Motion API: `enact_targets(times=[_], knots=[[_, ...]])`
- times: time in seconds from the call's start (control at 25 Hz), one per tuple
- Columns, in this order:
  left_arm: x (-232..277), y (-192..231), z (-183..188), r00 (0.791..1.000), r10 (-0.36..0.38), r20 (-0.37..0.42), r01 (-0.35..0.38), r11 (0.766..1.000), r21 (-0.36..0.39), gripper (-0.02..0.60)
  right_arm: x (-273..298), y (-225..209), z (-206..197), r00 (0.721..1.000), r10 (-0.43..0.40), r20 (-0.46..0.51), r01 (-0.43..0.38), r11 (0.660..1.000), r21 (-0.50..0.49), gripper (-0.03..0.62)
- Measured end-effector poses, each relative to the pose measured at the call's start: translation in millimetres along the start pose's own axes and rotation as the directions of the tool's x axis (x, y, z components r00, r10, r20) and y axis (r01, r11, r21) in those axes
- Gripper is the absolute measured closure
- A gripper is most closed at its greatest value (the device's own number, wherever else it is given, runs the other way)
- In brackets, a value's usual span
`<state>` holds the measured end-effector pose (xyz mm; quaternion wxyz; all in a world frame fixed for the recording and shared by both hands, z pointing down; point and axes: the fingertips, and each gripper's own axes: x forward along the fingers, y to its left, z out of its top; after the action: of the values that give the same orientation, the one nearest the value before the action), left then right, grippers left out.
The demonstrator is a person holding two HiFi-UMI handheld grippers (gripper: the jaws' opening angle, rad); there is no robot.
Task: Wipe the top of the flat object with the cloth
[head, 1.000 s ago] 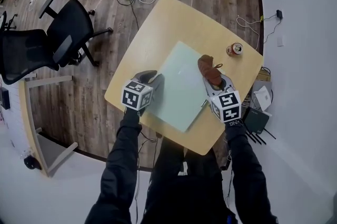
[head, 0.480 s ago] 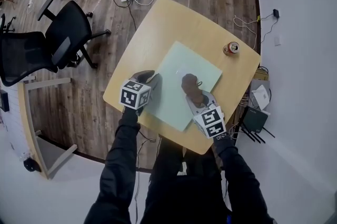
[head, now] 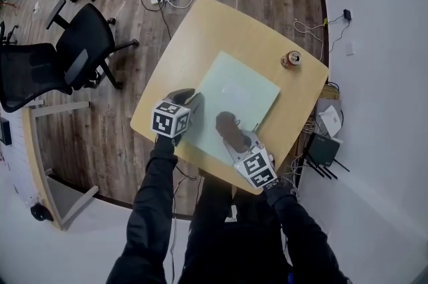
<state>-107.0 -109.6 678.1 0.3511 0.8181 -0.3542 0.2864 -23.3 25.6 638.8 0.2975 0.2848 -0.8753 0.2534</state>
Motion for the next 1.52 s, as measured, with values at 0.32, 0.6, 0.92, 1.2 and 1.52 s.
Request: enact_targets(times=[0.32, 0.6, 0.92, 1.2, 1.52], knots=[[0, 1, 1, 1.0, -0.009, -0.003, 0.009, 1.0, 0.0, 0.472, 2, 49, -15, 0.996, 0.088, -0.031, -0.089, 0.996, -0.02, 0.476], [-1, 0, 2, 1.0, -0.017, 0.0, 0.017, 1.0, -0.002, 0.472, -5, 77, -21, 0.985, 0.162, -0.054, -0.164, 0.986, -0.038, 0.476], [0, -2, 1, 1.0, -0.028, 0.004, 0.028, 1.0, -0.003, 0.472, -36, 17, 46, 0.992, 0.092, 0.083, -0.087, 0.995, -0.058, 0.476], [1, -2, 4, 1.0, -0.024, 0.003, 0.024, 1.0, 0.006, 0.476, -33, -101, 96, 0.979, -0.128, 0.161, 0.13, 0.992, 0.0, 0.476], [0, 0, 4, 0.999, -0.048, -0.009, 0.048, 0.999, -0.008, 0.479, -4, -165, 116, 0.96, -0.24, 0.146, 0.241, 0.97, 0.014, 0.476]])
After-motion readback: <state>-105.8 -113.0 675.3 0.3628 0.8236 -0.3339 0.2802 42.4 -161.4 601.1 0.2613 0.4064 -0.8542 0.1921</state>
